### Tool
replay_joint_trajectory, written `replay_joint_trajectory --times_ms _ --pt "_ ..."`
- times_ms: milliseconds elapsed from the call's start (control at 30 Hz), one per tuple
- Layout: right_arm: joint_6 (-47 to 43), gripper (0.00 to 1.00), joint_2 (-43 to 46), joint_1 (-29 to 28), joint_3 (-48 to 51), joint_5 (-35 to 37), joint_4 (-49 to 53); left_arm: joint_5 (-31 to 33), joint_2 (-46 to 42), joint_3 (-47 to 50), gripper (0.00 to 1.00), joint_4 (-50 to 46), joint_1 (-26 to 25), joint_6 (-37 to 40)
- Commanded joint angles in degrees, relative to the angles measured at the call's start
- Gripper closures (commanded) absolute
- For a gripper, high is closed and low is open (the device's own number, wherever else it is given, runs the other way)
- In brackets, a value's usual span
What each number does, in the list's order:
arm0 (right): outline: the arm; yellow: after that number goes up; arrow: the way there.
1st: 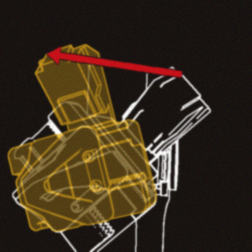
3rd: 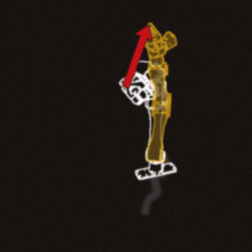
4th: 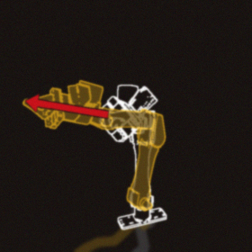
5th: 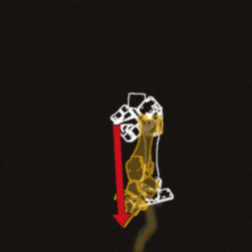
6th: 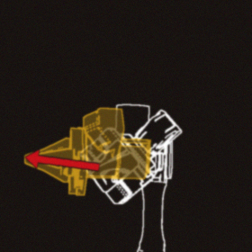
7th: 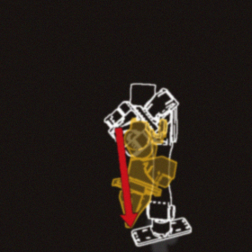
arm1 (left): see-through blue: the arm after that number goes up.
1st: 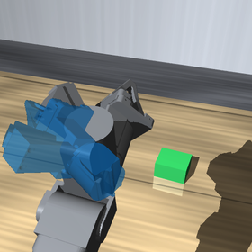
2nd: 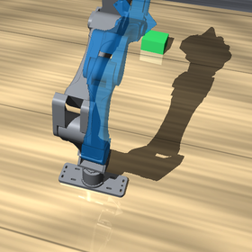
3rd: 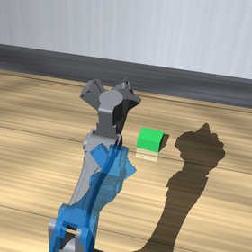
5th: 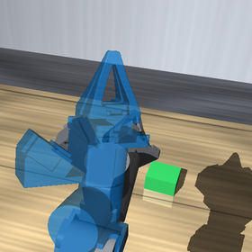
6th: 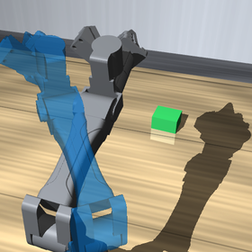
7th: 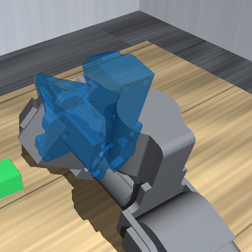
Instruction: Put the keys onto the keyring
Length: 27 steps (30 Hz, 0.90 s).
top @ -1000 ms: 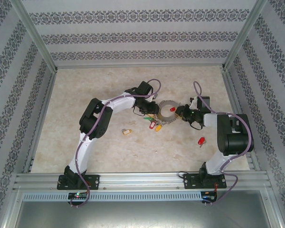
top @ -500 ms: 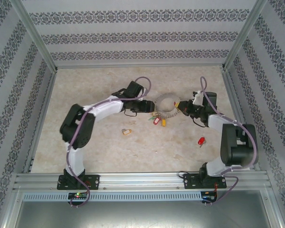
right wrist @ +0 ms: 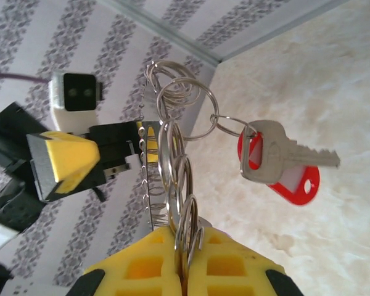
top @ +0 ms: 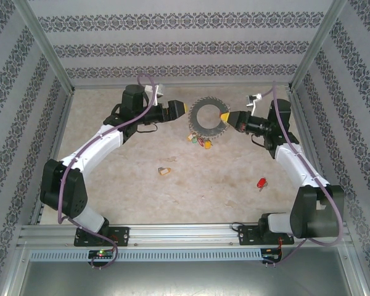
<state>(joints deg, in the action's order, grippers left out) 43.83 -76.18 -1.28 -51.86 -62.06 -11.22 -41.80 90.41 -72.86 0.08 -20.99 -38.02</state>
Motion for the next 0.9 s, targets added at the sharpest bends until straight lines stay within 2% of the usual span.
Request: replay_joint_trajectory --times_ms 0,167,233,333,500,667,767,867 --pt "1.25 0.97 0.82 -2.30 -4.49 -4.90 -0.13 -8.32 0.55 0.16 0.02 6.80 -0.12 -3.90" --pt "0.20 0.97 -0.26 -4.02 -8.04 -5.06 2.26 -13.47 0.45 0.78 0.11 12.82 -0.99 -6.81" --pt "0.00 0.97 -0.54 -4.47 -8.75 -5.60 2.42 -13.68 0.03 0.79 0.18 12.78 -1.32 -6.72" --pt "-0.41 0.96 -0.81 -4.84 -9.56 -5.70 2.94 -13.39 -0.62 0.98 0.33 12.88 -1.42 -7.03" --pt "-1.39 0.93 -0.90 -4.86 -10.35 -5.35 4.38 -12.37 -2.60 1.41 0.64 14.09 -1.44 -7.41" --pt "-2.91 0.89 0.01 -4.87 -10.94 -3.94 6.71 -11.92 -3.91 1.19 0.84 15.07 -1.45 -7.23" --pt "-3.78 0.79 1.34 -4.72 -11.54 -1.96 8.57 -11.48 -4.77 1.40 0.98 16.65 -1.42 -8.03" --pt "-5.72 0.63 3.95 -3.96 -12.19 2.47 12.02 -10.37 -6.22 2.46 1.00 20.25 -1.43 -9.55"
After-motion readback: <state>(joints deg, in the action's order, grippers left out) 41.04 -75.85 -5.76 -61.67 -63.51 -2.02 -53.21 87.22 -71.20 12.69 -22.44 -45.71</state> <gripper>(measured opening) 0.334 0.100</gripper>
